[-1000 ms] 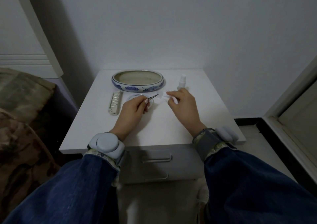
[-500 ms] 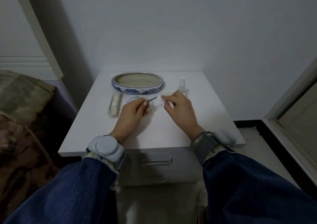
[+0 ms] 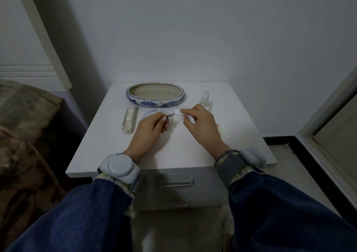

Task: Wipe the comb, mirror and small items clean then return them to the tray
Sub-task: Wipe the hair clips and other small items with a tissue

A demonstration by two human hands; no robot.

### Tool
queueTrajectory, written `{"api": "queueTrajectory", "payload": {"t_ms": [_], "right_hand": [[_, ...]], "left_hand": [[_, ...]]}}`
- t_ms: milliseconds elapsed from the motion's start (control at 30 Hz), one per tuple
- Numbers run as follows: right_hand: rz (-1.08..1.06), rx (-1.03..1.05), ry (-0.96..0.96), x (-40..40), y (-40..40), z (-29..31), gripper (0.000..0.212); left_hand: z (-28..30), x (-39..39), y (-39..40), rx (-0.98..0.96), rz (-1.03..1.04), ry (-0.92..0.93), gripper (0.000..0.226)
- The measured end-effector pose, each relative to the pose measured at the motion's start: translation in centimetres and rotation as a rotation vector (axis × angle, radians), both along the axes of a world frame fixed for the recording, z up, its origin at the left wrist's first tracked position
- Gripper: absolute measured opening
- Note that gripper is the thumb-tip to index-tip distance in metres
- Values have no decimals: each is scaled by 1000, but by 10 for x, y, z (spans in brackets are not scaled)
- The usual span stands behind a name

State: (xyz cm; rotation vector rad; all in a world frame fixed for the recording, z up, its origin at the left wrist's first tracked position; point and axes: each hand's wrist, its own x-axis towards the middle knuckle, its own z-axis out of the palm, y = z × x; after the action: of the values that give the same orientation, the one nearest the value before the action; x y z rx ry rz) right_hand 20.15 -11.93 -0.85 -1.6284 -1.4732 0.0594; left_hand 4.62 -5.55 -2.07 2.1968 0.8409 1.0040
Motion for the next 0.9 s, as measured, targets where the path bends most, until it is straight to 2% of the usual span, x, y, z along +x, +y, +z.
{"api": "queueTrajectory", "payload": {"t_ms": [167, 300, 433, 700, 800, 900], "right_hand": [[-88, -1, 90, 4, -1, 5, 24], [31, 101, 50, -6, -2, 13, 24], [130, 115, -28, -11, -4, 8, 24], [-72, 1, 54, 5, 2, -3, 23], [-66, 89, 71, 2, 1, 3, 23], [57, 217, -3, -7, 0, 7, 22]], "left_hand": [[1, -1, 1, -8, 16, -16, 28], [1, 0, 0, 6, 28, 8, 28], [-1, 1, 0, 4, 6, 14, 29], [3, 2, -3, -30, 19, -92, 28], [3, 1, -1, -42, 39, -104, 31], [1, 0, -1, -10, 29, -53, 27]]}}
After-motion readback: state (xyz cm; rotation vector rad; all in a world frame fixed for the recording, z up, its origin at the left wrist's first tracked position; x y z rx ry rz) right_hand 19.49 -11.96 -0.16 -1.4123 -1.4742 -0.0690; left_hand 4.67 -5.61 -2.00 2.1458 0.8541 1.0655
